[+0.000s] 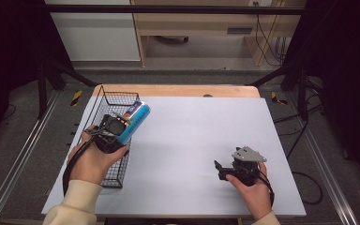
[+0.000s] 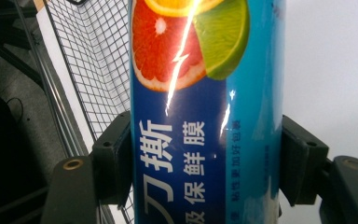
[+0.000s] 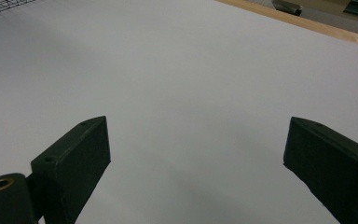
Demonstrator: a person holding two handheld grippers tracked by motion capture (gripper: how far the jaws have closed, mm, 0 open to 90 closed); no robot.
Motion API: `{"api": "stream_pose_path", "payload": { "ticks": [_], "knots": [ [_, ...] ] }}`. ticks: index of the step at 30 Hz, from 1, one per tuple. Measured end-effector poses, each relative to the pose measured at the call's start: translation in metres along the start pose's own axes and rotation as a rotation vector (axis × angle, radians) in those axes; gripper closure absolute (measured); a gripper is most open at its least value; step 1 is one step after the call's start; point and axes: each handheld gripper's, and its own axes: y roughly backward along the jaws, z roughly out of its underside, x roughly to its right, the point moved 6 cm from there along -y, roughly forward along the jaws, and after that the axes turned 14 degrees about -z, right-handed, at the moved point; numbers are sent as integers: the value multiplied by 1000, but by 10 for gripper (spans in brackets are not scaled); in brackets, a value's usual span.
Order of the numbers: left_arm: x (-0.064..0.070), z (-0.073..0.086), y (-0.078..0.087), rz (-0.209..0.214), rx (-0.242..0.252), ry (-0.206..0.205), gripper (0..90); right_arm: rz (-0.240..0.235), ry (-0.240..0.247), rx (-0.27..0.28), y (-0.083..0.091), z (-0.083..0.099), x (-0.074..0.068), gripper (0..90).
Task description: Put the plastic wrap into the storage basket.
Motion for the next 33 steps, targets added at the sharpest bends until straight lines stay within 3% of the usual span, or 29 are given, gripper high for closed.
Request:
{"api": "stream_pose_path", "payload": {
  "ticks": [9, 12, 17, 33],
  "knots": [
    [-1, 12, 0, 8, -9, 3, 320, -9, -7, -4, -1, 1, 1, 75],
    [-3, 16, -2, 11, 0, 11, 320, -11, -5, -6, -1, 1, 1, 75],
    [-7, 28, -6, 14, -29, 34, 320, -8, -6, -7, 0, 2, 1, 75],
    [-16, 42, -20, 26, -57, 89, 320, -18, -2, -15, -1, 2, 0, 77]
  ]
}}
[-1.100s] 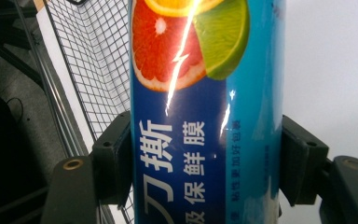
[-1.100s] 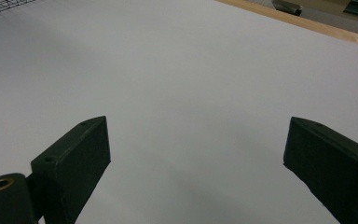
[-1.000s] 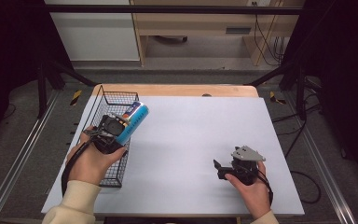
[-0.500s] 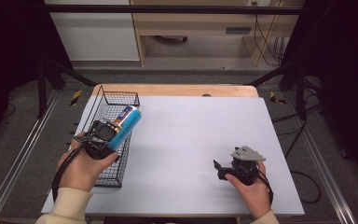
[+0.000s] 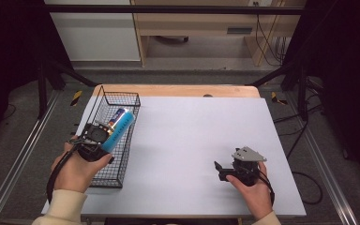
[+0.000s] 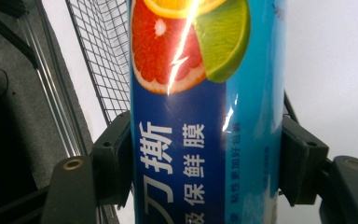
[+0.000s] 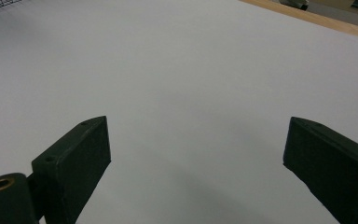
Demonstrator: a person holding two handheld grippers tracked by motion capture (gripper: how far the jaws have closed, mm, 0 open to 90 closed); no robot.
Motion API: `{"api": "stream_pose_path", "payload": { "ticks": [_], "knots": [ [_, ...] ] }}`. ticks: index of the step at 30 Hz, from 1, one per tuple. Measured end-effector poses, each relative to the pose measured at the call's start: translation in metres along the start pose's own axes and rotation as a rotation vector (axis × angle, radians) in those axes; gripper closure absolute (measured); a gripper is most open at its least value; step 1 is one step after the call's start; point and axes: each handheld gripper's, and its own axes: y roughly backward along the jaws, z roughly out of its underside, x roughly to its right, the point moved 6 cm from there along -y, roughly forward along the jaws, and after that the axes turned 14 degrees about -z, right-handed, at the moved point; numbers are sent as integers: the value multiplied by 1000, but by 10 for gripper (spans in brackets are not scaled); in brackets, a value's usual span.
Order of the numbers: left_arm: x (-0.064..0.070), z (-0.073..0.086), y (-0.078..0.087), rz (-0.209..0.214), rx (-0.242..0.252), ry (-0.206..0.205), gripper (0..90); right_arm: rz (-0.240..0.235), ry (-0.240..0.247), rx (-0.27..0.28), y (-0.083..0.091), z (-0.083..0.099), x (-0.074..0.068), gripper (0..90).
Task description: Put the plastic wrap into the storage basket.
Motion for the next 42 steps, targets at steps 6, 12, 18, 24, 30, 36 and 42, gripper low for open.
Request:
{"api": "stream_pose_path", "payload": {
  "ticks": [6, 12, 18, 24, 30, 36, 42],
  "knots": [
    [-5, 1, -10, 23, -22, 27, 320, -2, 0, -2, 0, 0, 0, 77],
    [-12, 2, -18, 27, -40, 57, 320, -6, -1, -1, 0, 0, 0, 77],
    [-14, 4, -26, 44, -53, 75, 320, -11, 2, -2, -1, 0, -1, 78],
    [-14, 4, -31, 48, -67, 79, 319, -13, 6, -5, 0, 0, -2, 79],
    [-14, 3, -35, 50, -76, 82, 319, -15, 7, -6, -1, 0, -2, 79],
    [-15, 3, -39, 51, -81, 89, 319, -15, 9, -8, -1, 0, -2, 79],
    [-16, 1, -43, 47, -88, 93, 319, -21, 13, -12, -1, 1, -3, 79]
  ]
}}
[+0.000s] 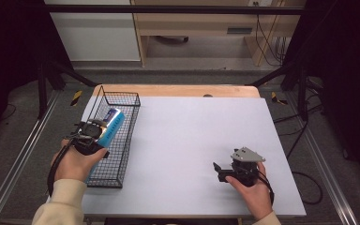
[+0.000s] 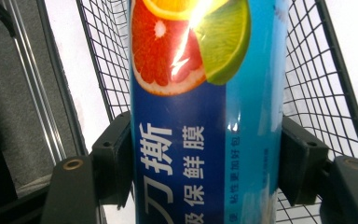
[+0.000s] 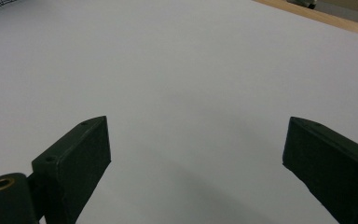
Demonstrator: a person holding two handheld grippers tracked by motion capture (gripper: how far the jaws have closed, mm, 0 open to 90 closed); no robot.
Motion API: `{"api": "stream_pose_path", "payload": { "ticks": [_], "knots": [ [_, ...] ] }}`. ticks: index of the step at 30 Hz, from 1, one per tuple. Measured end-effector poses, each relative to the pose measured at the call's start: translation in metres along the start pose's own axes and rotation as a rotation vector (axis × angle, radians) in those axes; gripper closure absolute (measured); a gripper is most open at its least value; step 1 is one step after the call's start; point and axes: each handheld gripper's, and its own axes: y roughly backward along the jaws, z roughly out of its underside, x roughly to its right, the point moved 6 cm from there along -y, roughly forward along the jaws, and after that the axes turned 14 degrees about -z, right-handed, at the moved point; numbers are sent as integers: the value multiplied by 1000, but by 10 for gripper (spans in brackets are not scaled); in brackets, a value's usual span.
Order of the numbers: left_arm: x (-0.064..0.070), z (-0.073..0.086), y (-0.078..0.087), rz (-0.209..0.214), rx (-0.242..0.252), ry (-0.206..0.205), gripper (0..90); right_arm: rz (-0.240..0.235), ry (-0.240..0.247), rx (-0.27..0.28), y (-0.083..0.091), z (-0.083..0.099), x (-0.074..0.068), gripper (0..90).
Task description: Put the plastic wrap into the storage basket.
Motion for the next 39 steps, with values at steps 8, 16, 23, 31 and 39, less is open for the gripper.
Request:
{"api": "stream_pose_path", "payload": {
  "ticks": [8, 16, 23, 31, 39],
  "knots": [
    [-2, -5, -10, 0, -44, -5, 319, -4, 2, -4, -1, 0, -1, 79],
    [0, -8, -15, -6, -66, -21, 319, -10, 4, -8, -1, 0, -2, 80],
    [3, -9, -21, -5, -85, -32, 319, -10, 11, -8, -1, 0, -2, 80],
    [2, -9, -27, -4, -107, -37, 318, -13, 15, -9, -1, 0, -3, 80],
    [5, -9, -31, -6, -130, -66, 318, -16, 11, -12, -1, 0, -3, 80]
  ]
}}
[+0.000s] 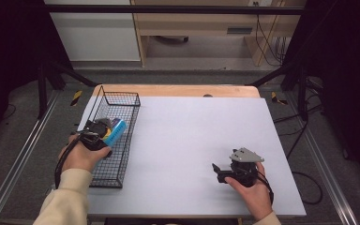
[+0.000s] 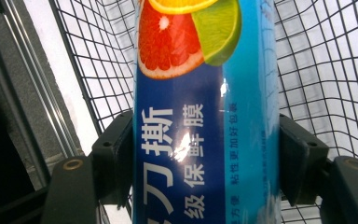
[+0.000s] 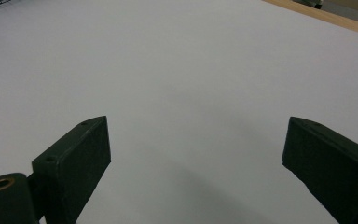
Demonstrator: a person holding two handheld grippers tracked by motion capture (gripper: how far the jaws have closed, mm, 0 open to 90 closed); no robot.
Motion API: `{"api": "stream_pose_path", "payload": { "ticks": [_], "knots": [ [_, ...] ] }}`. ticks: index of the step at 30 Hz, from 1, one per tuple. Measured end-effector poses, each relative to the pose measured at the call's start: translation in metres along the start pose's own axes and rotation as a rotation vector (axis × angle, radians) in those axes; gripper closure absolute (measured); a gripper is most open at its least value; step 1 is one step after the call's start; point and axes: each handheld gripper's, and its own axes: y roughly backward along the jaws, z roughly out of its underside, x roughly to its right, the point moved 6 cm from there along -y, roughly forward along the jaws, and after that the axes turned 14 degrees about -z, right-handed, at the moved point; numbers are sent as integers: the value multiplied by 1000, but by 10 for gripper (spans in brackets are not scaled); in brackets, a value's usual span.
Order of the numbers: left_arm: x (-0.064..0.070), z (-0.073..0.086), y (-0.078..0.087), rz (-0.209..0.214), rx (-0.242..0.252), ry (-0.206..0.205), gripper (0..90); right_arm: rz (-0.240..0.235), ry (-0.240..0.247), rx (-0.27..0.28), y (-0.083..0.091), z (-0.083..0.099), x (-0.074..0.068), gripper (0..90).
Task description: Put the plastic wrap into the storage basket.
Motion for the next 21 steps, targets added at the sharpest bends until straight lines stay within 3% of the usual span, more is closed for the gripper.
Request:
{"api": "stream_pose_path", "payload": {
  "ticks": [21],
  "knots": [
    [4, -2, -8, 0, -22, -22, 318, -5, -1, -7, -1, 1, 0, 80]
  ]
}}
